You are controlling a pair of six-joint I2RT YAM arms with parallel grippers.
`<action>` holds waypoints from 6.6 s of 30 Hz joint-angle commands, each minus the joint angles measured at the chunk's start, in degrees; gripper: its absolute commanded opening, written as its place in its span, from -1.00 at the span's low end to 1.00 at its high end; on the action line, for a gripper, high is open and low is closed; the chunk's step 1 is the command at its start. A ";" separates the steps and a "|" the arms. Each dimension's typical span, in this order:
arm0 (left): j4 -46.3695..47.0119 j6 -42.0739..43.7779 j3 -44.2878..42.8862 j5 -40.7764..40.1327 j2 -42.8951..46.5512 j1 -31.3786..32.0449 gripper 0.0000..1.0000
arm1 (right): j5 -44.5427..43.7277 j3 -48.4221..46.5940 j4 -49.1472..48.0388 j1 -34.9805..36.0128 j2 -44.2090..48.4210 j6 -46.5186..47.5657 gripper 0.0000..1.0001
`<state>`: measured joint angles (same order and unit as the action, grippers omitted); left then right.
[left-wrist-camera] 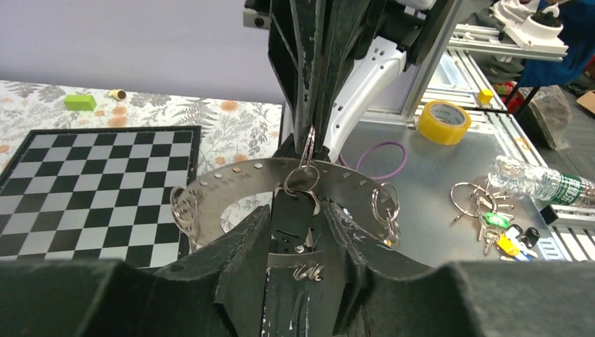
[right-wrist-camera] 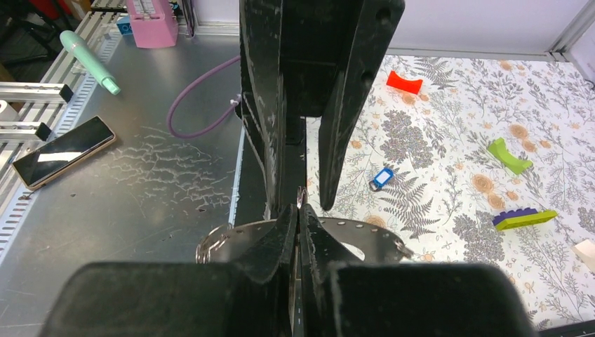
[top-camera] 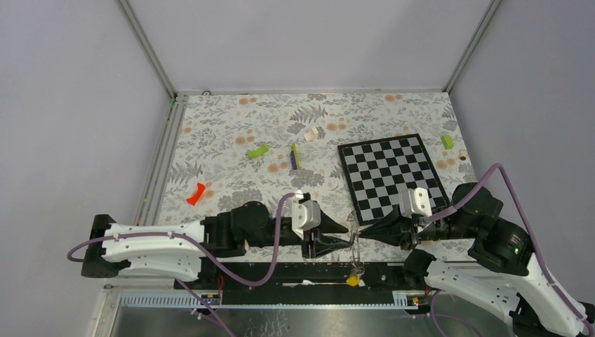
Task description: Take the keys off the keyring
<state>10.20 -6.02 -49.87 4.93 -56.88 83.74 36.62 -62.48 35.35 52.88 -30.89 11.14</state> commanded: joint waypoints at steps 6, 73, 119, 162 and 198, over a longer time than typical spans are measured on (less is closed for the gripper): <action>7.18 -0.66 -0.93 2.63 -2.98 0.80 -0.27 | 0.98 0.40 -4.55 0.38 0.91 -0.84 -1.00; -34.51 13.42 -23.12 -8.60 -4.11 1.16 -1.00 | -1.23 7.84 -11.10 0.38 3.57 -3.30 -0.27; -49.58 -5.82 -28.34 -32.85 -3.88 -0.46 -1.00 | -53.14 -7.52 18.35 0.37 -21.42 -38.47 0.99; -70.66 -31.73 -53.91 -2.12 -28.58 -27.84 -1.00 | -28.64 28.33 -52.32 0.38 -3.01 -9.20 0.10; -69.73 -35.02 -54.99 -0.61 -29.34 -27.83 -1.00 | -27.95 31.78 -54.70 1.12 -10.15 -7.86 -0.02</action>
<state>-62.43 -39.77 -102.30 2.81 -87.44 56.07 8.67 -30.24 -15.57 53.28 -40.32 2.70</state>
